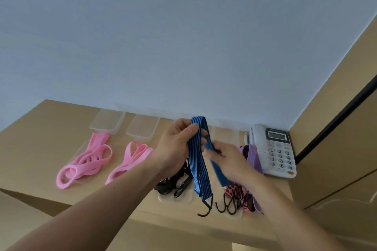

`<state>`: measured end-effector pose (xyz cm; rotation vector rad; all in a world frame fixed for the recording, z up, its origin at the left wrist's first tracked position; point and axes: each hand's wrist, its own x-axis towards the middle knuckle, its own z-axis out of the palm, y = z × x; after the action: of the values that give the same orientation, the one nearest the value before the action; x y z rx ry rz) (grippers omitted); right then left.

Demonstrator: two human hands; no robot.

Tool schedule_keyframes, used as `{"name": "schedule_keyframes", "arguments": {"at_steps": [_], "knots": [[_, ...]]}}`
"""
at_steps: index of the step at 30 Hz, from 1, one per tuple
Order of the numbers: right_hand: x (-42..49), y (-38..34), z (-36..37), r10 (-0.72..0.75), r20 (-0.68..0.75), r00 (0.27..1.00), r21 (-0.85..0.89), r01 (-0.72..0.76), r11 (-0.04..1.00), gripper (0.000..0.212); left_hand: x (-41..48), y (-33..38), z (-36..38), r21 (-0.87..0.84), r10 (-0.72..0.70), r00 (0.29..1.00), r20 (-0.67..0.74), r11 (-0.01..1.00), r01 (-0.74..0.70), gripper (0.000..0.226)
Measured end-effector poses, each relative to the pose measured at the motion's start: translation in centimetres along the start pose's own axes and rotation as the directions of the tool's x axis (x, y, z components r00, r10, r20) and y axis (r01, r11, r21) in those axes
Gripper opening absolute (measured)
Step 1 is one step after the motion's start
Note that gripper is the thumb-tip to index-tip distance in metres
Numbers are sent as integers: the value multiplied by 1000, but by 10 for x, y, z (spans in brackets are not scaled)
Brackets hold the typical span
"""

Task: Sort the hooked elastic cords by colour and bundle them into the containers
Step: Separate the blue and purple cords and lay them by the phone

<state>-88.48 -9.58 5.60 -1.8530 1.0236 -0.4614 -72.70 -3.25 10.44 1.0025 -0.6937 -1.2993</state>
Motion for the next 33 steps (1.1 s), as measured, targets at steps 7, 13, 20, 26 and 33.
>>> {"name": "schedule_keyframes", "arguments": {"at_steps": [7,13,20,26,33], "knots": [[-8,-8,44,-22,56,998,491,-8,871,40,16,-1,-8,-185,-84,975,-208,982,45,12],[2,-14,67,66,-124,990,424,-7,905,10,23,-6,-33,96,-76,985,-157,991,91,19],[15,-6,87,355,-177,918,554,-205,807,13,-2,-39,-96,619,-400,916,39,729,293,32],[27,3,107,547,-98,831,609,-384,694,20,-3,-74,-121,691,-465,884,54,657,303,25],[56,30,107,632,-125,765,388,-548,741,21,18,-99,-117,810,-346,938,-31,541,226,32]]}}
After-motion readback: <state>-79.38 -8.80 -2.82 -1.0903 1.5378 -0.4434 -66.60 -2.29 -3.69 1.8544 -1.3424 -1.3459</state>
